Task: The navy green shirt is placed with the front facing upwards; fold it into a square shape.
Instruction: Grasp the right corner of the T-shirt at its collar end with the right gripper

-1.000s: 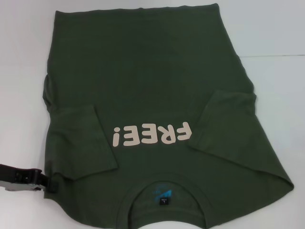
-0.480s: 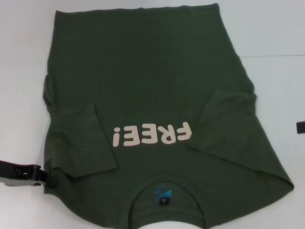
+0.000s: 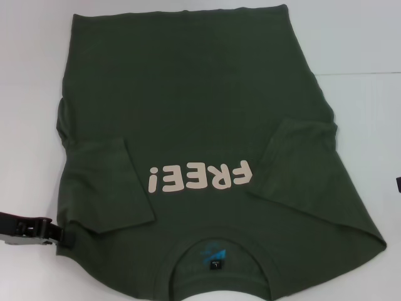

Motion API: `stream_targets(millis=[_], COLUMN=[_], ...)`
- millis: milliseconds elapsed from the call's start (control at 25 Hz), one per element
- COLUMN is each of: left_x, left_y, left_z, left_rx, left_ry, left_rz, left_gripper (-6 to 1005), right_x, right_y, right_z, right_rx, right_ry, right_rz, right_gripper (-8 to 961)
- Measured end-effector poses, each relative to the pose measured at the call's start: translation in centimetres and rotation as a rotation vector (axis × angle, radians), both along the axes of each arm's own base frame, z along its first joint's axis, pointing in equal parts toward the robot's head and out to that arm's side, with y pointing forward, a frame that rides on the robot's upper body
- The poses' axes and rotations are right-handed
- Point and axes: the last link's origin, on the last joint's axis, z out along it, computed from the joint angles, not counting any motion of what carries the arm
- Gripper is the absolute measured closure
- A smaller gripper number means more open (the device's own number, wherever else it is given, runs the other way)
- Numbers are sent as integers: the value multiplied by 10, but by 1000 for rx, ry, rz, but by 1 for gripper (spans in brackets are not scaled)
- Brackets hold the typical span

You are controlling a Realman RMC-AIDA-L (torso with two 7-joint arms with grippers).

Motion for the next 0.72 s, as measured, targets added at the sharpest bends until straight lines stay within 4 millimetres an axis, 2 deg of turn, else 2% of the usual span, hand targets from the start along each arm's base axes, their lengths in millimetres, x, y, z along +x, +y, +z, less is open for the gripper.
stream_targets(millis=[320,520,720], left_x=[-2,-2,-2], left_y=[-2,-2,-1], left_z=[0,1,1], left_rx=[-1,0,4], left_ry=[-2,0,2], left_rz=[4,2,3], left_gripper=[963,962,962], right_x=[15,16,14], right_y=[-5,-6,-7], right_z=[-8,-9,-10], right_rx=[51,-34,-79], right_ry=[29,-26,-55], right_rz=[-91,-120,-128], right_gripper=[156,15,24])
